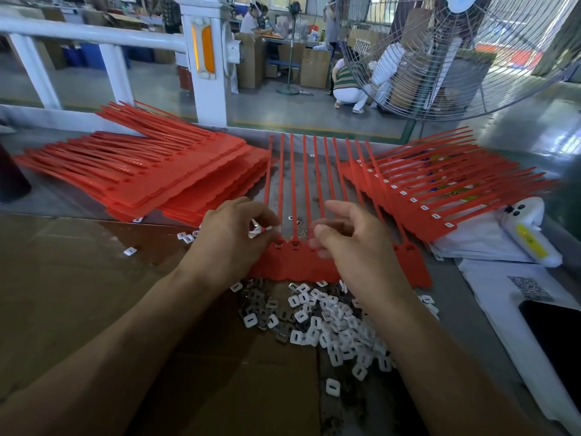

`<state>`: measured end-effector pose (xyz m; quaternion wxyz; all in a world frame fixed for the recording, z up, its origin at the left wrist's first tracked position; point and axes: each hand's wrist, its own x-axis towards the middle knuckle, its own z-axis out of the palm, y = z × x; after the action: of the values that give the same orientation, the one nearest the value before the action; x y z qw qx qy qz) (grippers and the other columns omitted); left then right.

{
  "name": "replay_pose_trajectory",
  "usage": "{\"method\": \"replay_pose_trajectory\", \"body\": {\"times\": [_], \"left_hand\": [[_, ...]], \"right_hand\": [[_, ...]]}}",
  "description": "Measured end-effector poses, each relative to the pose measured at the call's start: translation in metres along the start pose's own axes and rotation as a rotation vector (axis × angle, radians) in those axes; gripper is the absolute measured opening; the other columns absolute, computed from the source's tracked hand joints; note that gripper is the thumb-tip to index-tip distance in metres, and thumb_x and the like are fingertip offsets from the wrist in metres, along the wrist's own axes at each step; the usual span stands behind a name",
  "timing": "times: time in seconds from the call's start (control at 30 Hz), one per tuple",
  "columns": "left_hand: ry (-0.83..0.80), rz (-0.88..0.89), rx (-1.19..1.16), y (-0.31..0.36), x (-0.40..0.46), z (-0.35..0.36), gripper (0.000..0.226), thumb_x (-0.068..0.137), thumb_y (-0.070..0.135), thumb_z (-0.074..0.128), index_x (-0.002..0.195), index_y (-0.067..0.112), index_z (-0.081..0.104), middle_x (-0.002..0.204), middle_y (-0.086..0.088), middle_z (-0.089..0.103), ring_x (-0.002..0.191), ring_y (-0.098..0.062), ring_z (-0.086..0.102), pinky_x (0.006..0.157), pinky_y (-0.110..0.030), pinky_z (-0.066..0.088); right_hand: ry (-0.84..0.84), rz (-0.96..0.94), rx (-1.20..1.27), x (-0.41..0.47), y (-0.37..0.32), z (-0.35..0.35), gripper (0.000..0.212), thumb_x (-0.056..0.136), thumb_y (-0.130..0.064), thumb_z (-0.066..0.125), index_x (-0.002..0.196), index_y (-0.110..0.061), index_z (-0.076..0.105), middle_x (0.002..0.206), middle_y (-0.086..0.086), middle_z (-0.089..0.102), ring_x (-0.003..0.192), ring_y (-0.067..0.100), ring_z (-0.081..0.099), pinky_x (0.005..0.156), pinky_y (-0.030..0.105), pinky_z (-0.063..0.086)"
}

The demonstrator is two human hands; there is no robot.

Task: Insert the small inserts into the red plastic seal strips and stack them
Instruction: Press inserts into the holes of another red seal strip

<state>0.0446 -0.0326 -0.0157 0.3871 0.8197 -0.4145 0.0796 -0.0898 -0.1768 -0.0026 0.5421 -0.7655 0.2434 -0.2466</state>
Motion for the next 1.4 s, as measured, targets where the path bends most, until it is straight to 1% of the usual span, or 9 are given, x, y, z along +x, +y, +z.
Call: {"method": "replay_pose_trajectory", "body": {"times": [0.2,0.5,0.63,0.87,0.93,1.03,1.1,1.23,1.4], "left_hand": [[-0.112,-0.12,0.05,-0.002,0.0,0.002,0.007,0.088,0.033,0.077,0.093,0.038,0.073,0.1,0.017,0.061,0.103,-0.011,0.055,0.101,-0.05,0.044],[-0.143,-0.1,0.121,-0.002,0.006,0.007,0.01,0.09,0.039,0.074,0.099,0.04,0.074,0.094,0.023,0.052,0.107,-0.01,0.049,0.098,-0.037,0.033],[-0.141,-0.032,0.194,-0.004,0.002,0.005,0.018,0.091,0.04,0.071,0.109,0.038,0.072,0.103,0.019,0.057,0.11,-0.01,0.049,0.093,-0.033,0.026],[-0.169,0.07,0.309,0.0,-0.002,0.0,0.021,0.095,0.039,0.067,0.114,0.04,0.073,0.114,0.018,0.063,0.114,-0.005,0.052,0.101,-0.03,0.029],[-0.191,0.089,0.346,0.001,-0.003,0.0,0.022,0.096,0.04,0.064,0.117,0.042,0.071,0.119,0.02,0.062,0.118,-0.004,0.05,0.103,-0.029,0.027],[-0.216,0.106,0.381,0.003,-0.002,0.0,0.025,0.099,0.04,0.059,0.122,0.044,0.069,0.123,0.021,0.06,0.121,-0.003,0.048,0.104,-0.029,0.026],[-0.228,0.111,0.396,0.003,-0.002,0.0,0.027,0.1,0.039,0.058,0.124,0.045,0.067,0.125,0.021,0.058,0.123,-0.004,0.046,0.105,-0.029,0.025],[-0.248,0.12,0.421,0.004,-0.002,0.0,0.028,0.102,0.037,0.055,0.127,0.044,0.065,0.128,0.021,0.057,0.124,-0.005,0.045,0.106,-0.031,0.026],[-0.266,0.147,0.484,0.008,-0.001,0.001,0.033,0.102,0.03,0.051,0.129,0.044,0.063,0.129,0.019,0.055,0.123,-0.009,0.044,0.104,-0.031,0.025]], "right_hand": [[-0.006,-0.002,-0.009,0.002,0.003,-0.001,0.026,0.096,-0.027,0.065,0.118,-0.039,0.064,0.101,-0.009,0.074,0.09,0.005,0.073,0.088,0.039,0.062],[-0.031,-0.019,-0.013,0.001,0.002,-0.004,0.025,0.098,-0.024,0.063,0.122,-0.032,0.066,0.094,-0.008,0.076,0.084,0.003,0.074,0.082,0.034,0.062],[0.001,-0.045,-0.015,0.003,0.001,-0.008,0.021,0.098,-0.023,0.065,0.117,-0.03,0.069,0.091,-0.011,0.077,0.082,0.003,0.074,0.074,0.029,0.062],[0.011,-0.087,-0.225,0.01,0.001,-0.032,0.01,0.098,-0.03,0.065,0.1,-0.037,0.072,0.082,-0.017,0.075,0.072,0.002,0.072,0.067,0.028,0.058],[-0.025,-0.086,-0.306,0.011,0.0,-0.038,0.009,0.098,-0.034,0.066,0.093,-0.038,0.072,0.081,-0.018,0.075,0.068,0.002,0.07,0.063,0.027,0.055],[-0.109,-0.046,-0.405,0.012,-0.001,-0.048,0.013,0.096,-0.038,0.069,0.086,-0.032,0.074,0.077,-0.013,0.075,0.062,0.007,0.068,0.061,0.036,0.056],[-0.175,-0.023,-0.466,0.012,-0.003,-0.055,0.018,0.093,-0.043,0.072,0.082,-0.03,0.074,0.074,-0.012,0.075,0.057,0.004,0.064,0.061,0.034,0.054],[-0.345,0.049,-0.58,0.011,-0.007,-0.065,0.024,0.081,-0.056,0.08,0.079,-0.032,0.076,0.079,-0.015,0.075,0.07,0.0,0.068,0.072,0.031,0.055],[-0.513,0.086,-0.651,0.009,-0.011,-0.062,0.021,0.074,-0.045,0.09,0.082,-0.029,0.078,0.079,-0.009,0.075,0.071,0.006,0.068,0.073,0.037,0.056]]}}
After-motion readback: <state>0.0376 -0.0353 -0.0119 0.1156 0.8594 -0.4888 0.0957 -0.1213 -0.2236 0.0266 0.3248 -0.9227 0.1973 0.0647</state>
